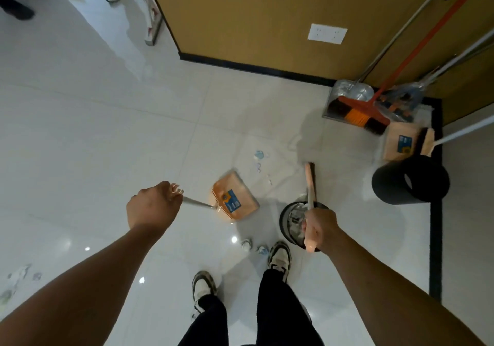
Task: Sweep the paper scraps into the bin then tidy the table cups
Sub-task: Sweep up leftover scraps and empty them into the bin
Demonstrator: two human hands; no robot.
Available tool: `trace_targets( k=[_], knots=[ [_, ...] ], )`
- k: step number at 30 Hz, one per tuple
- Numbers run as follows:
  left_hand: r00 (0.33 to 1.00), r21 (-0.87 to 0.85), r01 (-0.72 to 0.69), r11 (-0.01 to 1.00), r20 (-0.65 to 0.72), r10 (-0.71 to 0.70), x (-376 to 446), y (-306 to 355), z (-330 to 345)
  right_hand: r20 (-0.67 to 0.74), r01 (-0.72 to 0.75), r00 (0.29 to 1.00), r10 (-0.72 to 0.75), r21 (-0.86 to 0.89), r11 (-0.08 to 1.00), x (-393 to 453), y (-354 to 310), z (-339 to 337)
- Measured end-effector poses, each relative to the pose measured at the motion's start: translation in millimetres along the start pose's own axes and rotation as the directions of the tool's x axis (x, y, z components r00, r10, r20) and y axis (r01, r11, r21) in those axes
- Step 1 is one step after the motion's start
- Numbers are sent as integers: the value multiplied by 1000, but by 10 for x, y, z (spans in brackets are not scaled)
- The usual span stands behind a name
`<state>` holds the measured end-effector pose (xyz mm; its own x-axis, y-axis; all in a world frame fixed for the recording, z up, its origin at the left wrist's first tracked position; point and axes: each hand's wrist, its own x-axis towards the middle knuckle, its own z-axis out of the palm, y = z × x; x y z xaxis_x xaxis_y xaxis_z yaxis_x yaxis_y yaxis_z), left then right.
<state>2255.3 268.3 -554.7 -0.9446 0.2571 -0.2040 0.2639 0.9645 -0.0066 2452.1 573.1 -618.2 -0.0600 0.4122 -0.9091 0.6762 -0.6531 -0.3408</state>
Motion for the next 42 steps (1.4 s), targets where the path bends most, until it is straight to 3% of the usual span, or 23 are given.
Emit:
trace_targets(
  k=[6,9,14,17,21,24,28,34,37,42],
  knots=[
    [999,-13,45,999,-1,-45,-74,-35,31,260,-81,962,82,-14,997,-150,-177,42],
    [996,-35,93,995,0,-93,-94,-40,-5,239,55,971,-10,-185,981,-215,-362,152],
    [981,-28,193,981,-16,-193,-215,-257,-38,240,333,939,-245,-474,815,-104,-591,472],
    [963,-25,268,963,-7,-268,-282,-460,-2,226,352,936,-270,-602,716,132,-639,576],
    [937,-69,349,935,20,-348,-329,-616,115,223,276,960,-167,-690,669,270,-429,607],
    [938,-74,347,935,44,-344,-285,-650,167,234,251,965,-116,-706,662,124,-83,664],
    [944,-100,327,940,73,-321,-176,-662,152,357,318,930,-84,-672,668,-213,308,787],
    [969,-160,247,956,65,-240,-160,-843,147,431,257,900,72,-655,710,-742,514,830],
    [976,-197,218,956,72,-207,-162,-1031,145,393,233,919,7,-558,797,-960,813,900],
    [991,-205,129,970,59,-119,-411,-1466,160,276,257,952,-132,-484,836,-1247,1327,1026]
  ],
)
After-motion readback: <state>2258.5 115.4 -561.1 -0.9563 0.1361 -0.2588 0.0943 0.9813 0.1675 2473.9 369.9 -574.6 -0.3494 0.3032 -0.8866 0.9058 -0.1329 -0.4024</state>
